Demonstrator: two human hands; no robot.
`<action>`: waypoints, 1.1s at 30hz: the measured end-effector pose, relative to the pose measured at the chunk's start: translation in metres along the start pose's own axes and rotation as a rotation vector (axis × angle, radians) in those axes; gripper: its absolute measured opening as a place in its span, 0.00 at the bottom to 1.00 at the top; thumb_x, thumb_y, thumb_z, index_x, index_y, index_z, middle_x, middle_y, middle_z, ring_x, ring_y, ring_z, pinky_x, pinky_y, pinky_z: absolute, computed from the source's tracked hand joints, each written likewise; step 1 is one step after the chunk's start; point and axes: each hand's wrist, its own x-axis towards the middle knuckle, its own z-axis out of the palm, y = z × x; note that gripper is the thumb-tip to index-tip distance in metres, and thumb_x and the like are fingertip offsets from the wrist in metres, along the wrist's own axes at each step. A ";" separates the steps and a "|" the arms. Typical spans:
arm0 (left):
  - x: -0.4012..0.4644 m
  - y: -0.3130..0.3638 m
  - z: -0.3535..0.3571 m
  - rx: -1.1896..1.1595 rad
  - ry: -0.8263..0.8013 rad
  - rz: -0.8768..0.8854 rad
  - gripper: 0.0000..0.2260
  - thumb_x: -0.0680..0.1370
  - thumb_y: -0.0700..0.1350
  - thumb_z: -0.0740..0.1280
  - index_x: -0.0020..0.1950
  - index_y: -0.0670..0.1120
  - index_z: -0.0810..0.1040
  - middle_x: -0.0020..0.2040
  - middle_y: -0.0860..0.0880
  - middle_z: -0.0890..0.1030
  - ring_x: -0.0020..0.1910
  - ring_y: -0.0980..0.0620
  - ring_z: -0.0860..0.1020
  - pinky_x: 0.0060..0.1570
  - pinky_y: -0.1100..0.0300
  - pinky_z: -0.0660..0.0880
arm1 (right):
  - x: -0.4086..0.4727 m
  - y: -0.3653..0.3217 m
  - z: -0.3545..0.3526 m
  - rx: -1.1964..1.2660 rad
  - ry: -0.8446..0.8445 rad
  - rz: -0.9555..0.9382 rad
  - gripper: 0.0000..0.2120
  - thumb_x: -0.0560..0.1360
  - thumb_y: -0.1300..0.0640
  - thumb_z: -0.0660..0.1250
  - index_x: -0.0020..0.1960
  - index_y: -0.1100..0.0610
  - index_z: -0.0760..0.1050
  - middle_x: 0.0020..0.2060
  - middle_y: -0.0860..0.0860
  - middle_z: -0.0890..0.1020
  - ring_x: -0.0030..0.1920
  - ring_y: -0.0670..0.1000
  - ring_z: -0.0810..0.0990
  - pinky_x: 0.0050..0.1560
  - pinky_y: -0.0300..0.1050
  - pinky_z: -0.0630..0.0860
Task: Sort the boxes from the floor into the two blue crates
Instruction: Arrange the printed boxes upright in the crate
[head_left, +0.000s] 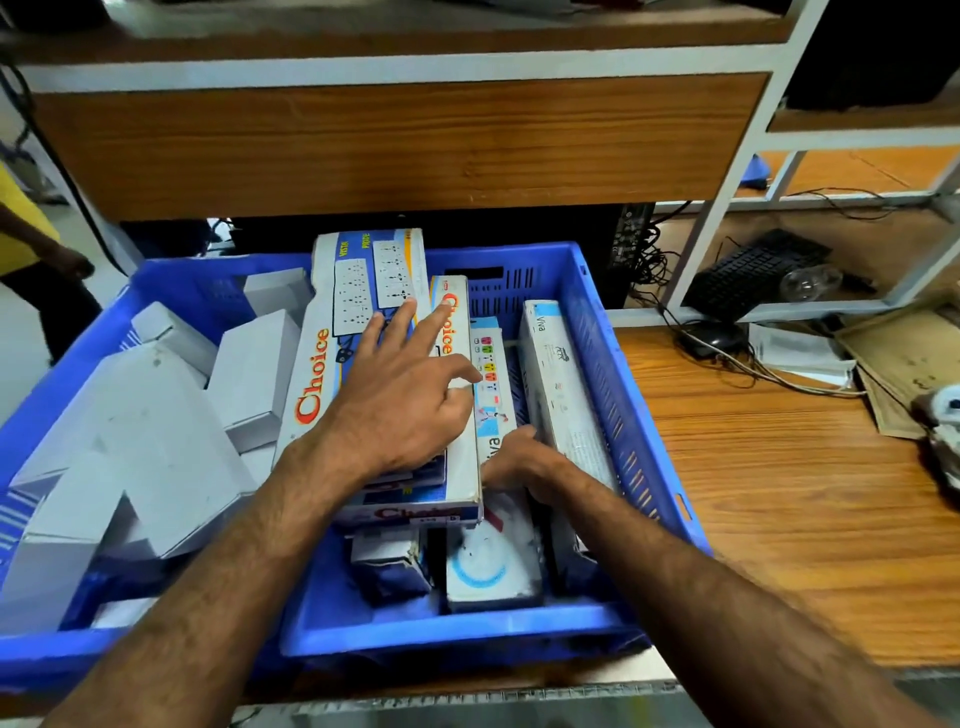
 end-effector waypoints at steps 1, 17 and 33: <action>0.000 0.000 0.000 0.003 0.000 0.000 0.28 0.74 0.57 0.48 0.70 0.64 0.75 0.85 0.51 0.45 0.83 0.47 0.41 0.80 0.43 0.36 | 0.000 -0.002 0.001 0.035 0.012 0.001 0.47 0.78 0.55 0.72 0.81 0.64 0.40 0.75 0.59 0.67 0.75 0.58 0.67 0.75 0.49 0.64; 0.000 -0.003 -0.003 -0.028 -0.007 0.016 0.20 0.81 0.54 0.53 0.69 0.64 0.76 0.85 0.51 0.45 0.83 0.47 0.41 0.80 0.42 0.38 | -0.018 0.002 -0.011 0.011 0.133 -0.162 0.48 0.72 0.44 0.76 0.77 0.58 0.49 0.68 0.57 0.75 0.63 0.57 0.78 0.66 0.53 0.76; 0.008 0.003 -0.021 -0.099 -0.208 0.153 0.37 0.76 0.47 0.68 0.81 0.62 0.54 0.83 0.52 0.56 0.83 0.49 0.38 0.80 0.45 0.35 | -0.088 -0.033 -0.106 -0.054 0.300 -0.391 0.16 0.82 0.56 0.59 0.65 0.48 0.80 0.39 0.40 0.76 0.32 0.36 0.74 0.30 0.27 0.68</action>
